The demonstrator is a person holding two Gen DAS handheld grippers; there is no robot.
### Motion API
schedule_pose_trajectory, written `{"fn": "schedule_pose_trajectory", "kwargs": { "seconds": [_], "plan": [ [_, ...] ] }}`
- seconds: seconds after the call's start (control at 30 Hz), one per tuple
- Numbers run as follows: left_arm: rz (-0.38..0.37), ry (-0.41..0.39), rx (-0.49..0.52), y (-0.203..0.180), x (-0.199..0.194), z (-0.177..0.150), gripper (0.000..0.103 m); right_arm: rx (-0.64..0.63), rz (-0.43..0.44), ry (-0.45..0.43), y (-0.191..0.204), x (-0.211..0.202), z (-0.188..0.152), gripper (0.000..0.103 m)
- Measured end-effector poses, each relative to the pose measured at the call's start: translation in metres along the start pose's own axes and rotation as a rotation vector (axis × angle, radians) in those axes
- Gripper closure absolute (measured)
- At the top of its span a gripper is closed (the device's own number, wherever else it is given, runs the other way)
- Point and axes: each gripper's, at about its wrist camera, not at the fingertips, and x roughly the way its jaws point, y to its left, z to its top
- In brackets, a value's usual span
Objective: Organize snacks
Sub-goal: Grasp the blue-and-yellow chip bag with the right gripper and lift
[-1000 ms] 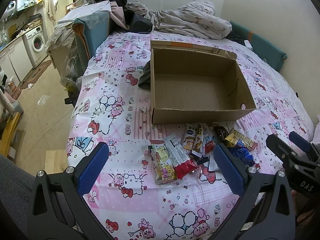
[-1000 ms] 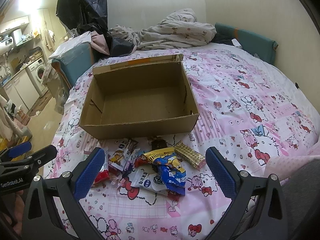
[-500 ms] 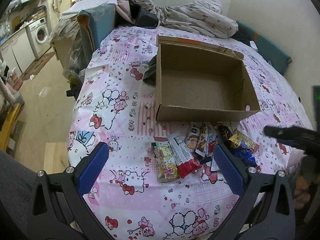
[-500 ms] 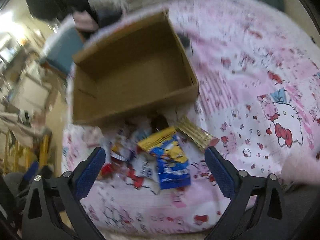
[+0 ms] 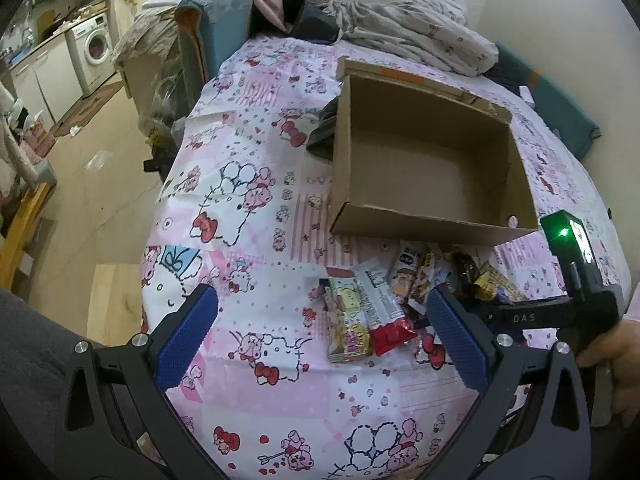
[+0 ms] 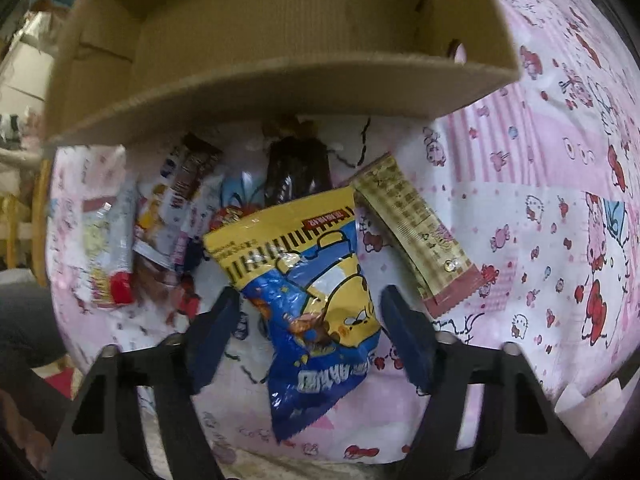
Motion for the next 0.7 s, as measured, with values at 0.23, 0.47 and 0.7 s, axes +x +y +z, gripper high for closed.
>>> {"fn": "schedule_pose_trajectory", "kwargs": {
  "seconds": [0.23,0.47,0.7],
  "plan": [
    [0.008,0.01,-0.017,0.005,0.004,0.0,0.0,0.017,0.068,-0.058,-0.006,-0.019,-0.007,0.061],
    [0.023,0.082,-0.067,0.016,0.016,0.015,0.0,0.121,0.279,-0.185,-0.03,-0.081,-0.022,0.064],
    [0.026,0.207,-0.129,0.022,0.046,0.026,0.013,0.19,0.5,-0.292,-0.054,-0.113,-0.028,0.064]
  ]
}}
